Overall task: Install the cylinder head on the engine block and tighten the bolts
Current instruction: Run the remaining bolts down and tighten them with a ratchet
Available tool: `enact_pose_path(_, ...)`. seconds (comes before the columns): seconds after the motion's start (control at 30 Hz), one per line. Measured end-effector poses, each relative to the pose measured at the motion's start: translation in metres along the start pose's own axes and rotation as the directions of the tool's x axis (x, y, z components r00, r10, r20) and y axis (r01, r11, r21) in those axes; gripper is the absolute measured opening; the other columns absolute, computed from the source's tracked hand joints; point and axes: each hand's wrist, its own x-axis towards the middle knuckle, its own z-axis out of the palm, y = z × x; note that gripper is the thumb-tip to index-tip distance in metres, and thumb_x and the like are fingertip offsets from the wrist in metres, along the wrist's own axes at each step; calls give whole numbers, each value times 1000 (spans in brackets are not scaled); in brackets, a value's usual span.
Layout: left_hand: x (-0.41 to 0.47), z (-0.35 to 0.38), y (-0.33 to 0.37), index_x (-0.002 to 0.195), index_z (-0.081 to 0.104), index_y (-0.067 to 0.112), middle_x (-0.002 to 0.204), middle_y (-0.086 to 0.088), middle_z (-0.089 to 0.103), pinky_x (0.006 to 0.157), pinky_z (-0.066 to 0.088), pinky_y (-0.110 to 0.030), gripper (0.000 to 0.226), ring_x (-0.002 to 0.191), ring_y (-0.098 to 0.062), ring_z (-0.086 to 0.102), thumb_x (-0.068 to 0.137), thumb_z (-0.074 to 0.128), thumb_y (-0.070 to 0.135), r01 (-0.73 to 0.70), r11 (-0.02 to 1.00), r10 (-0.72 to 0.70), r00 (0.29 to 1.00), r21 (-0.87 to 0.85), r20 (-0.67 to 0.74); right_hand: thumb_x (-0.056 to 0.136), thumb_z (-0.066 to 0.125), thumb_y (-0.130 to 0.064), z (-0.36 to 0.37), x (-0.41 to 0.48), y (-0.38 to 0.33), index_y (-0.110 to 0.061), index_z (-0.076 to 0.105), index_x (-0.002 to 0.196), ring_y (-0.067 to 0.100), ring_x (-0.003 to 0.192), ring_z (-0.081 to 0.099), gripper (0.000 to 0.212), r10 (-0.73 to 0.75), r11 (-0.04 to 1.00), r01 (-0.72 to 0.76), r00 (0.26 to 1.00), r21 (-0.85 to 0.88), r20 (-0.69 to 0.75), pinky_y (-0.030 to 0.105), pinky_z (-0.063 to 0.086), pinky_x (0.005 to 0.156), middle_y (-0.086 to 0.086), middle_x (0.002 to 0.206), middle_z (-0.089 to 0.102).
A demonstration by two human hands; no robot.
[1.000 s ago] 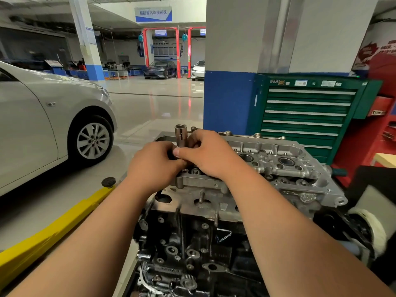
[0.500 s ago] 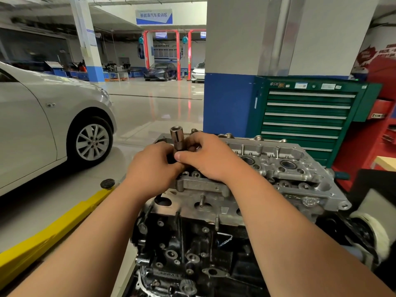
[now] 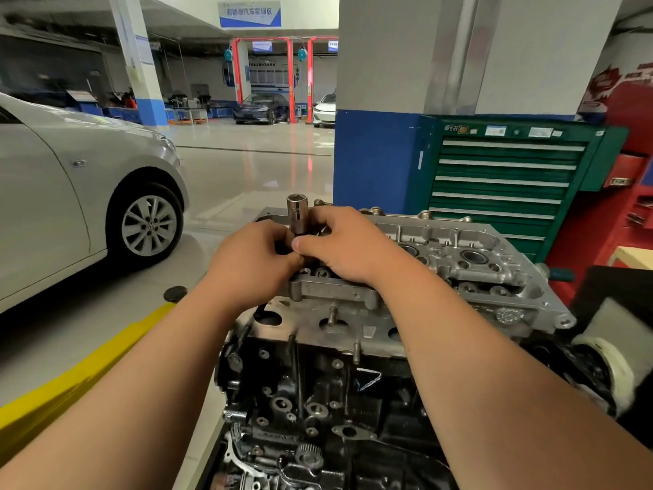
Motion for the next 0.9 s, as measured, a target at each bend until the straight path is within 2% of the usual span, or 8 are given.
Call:
enact_pose_path(0.23,1,0,5,72,61,24,66,7,63,59,47,-31,26,63,-15,59,73,67,49,35,998,-35,999,53,-3,82,71,-28,1,1,1,-28,65,79,-5,56,57,8,23,1000,-22,997,21,-67,13,39,50,-13,70,65)
enact_pose_path(0.37,0,2,2,69,60,20,63,2,62,58,46,-34,21,62,-22,59,77,68,38,27,999,-27,999,20,-20,82,72,-33,2,1,1,-26,65,83,-1,63,58,10,12,1000,-12,997,4,-79,18,40,54,-13,72,64)
enact_pose_path(0.43,-2,2,1,65,58,21,62,4,60,56,41,-31,20,62,-20,57,78,67,34,10,1000,-9,999,5,-31,83,71,-31,1,-1,0,-31,63,78,-6,61,58,9,-8,1000,8,999,8,-50,13,39,53,-16,70,62)
enact_pose_path(0.57,-2,-1,0,65,55,31,71,10,60,62,45,-30,21,70,-12,59,82,66,34,-29,1000,29,1000,-12,6,84,70,-26,-2,-2,0,-30,66,81,2,71,60,6,-1,1000,1,1000,14,-29,23,45,62,-12,78,66)
enact_pose_path(0.67,-2,-1,1,68,55,34,78,11,60,61,43,-28,14,74,-12,60,80,62,33,-51,999,51,998,16,37,81,73,-30,1,0,1,-26,64,77,4,61,56,11,23,1000,-24,997,-9,-77,22,41,54,-9,70,63)
enact_pose_path(0.73,-3,-4,4,78,61,33,84,12,64,64,48,-27,2,76,-7,63,76,62,32,-14,992,17,1000,-123,23,80,74,-34,3,2,0,-20,65,82,6,61,54,17,29,999,-32,994,-28,-101,24,39,53,-7,69,61)
enact_pose_path(0.83,-4,-10,11,100,63,26,95,6,68,79,54,-33,31,89,-12,66,73,70,38,108,872,-131,991,-478,-15,82,72,-34,3,1,-2,-17,66,87,9,64,54,19,21,999,-24,995,-30,-93,27,41,57,-5,73,62)
enact_pose_path(0.9,-1,-11,18,98,61,21,91,3,68,70,52,-27,35,82,-13,65,76,75,43,80,877,-134,988,-474,-82,83,70,-26,2,0,0,-25,65,84,9,70,58,5,6,1000,-7,999,-6,-54,27,47,63,-7,76,65)
